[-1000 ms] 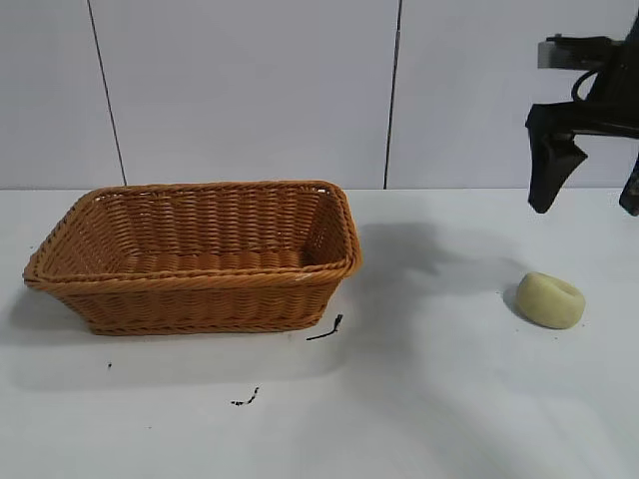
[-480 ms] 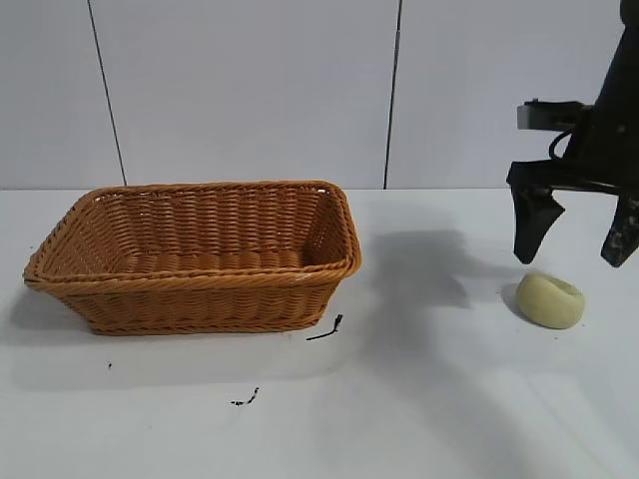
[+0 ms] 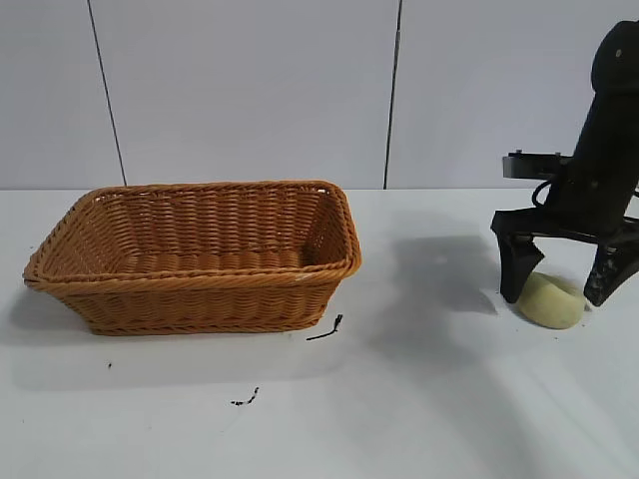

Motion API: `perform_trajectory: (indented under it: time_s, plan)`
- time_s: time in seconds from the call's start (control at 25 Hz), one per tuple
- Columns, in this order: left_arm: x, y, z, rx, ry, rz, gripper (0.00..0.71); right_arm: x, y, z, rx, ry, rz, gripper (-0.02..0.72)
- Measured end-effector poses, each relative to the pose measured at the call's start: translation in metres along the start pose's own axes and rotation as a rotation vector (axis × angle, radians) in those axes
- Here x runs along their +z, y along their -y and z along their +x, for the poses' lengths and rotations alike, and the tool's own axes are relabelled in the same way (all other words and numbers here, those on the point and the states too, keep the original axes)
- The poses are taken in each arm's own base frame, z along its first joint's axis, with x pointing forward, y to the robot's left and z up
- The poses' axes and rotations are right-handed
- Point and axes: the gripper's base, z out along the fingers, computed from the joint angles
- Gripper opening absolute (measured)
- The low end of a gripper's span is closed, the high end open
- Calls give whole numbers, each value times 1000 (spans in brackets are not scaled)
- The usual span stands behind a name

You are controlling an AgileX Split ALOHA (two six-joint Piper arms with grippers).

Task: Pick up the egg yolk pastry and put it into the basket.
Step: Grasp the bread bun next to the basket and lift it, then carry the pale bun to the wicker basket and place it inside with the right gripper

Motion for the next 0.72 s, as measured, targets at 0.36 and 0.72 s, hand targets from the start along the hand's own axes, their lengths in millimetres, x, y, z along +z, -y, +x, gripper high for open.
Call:
perform_trajectory:
  time_s: [0.36,0.72]
  plan:
    - [0,0,0,0,0,0,696,-8,-1,-3,0,7,-5,215]
    - [0,0,0,0,0,0,696,-121,-19,-22,-48,157,-24,204]
